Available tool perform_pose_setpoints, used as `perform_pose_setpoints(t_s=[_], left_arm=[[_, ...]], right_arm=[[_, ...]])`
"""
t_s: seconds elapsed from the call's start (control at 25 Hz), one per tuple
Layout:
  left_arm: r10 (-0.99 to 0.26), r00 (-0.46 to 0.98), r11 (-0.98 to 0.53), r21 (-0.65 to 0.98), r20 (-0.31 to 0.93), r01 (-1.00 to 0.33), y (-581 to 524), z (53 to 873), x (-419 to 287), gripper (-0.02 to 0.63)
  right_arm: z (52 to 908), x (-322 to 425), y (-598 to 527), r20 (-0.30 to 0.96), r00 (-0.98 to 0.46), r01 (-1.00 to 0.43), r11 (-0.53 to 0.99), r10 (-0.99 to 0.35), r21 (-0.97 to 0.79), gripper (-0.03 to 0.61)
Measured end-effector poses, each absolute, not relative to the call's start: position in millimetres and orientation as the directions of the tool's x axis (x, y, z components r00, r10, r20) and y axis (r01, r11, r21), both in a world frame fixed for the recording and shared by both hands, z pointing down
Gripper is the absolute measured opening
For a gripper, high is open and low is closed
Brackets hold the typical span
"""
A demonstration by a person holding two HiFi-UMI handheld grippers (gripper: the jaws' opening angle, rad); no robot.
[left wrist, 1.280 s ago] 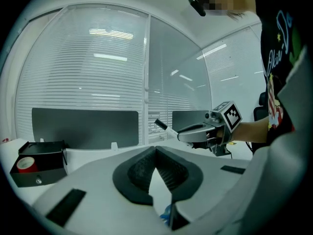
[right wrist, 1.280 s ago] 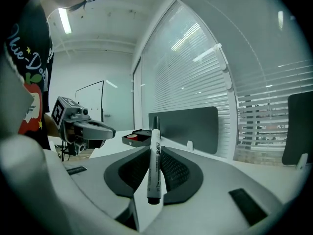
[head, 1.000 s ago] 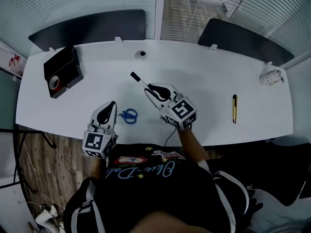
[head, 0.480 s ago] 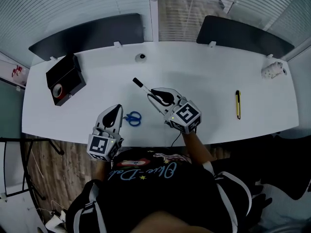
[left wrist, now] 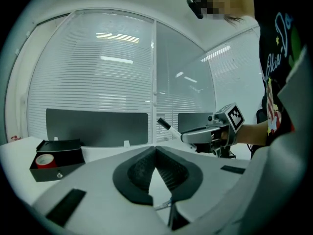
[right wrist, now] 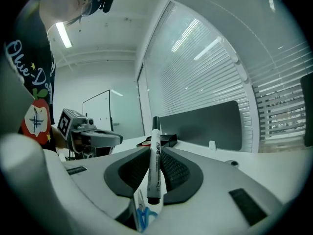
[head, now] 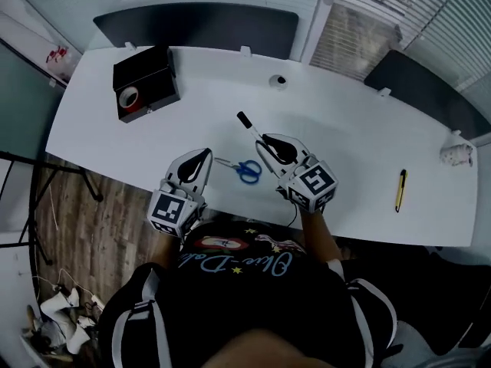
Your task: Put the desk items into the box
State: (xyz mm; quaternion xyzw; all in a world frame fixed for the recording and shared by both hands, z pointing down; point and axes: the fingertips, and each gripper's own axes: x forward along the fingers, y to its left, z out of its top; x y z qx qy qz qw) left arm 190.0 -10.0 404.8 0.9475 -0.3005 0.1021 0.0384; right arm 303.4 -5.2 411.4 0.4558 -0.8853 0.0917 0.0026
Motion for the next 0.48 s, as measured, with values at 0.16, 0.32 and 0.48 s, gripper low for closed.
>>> perform_pose_setpoints(t_s=[0.16, 0.32, 0.48], left_arm=[[-0.603, 0.767, -0.783, 0.019, 0.218, -0.621, -14.2, 408.3, 152.8, -0.003], [-0.637, 0.741, -0.758, 0.001, 0.211, -0.652, -17.0, 408.9, 119.0, -0.003], [-0.673, 0.71, -0.724, 0.011, 0.207, -0.69, -17.5, 410.3, 83.8, -0.003]], right_arm=[[407.9, 266.5, -13.3, 0.092, -0.626, -0.777, 0.611, -0.774, -0.152, 0.069], [408.7, 238.0, -22.0, 0.099, -0.648, -0.76, 0.635, -0.755, -0.14, 0.069], [406.0, 203.7, -26.5, 0.101, -0.682, -0.731, 0.668, -0.725, -0.137, 0.069]])
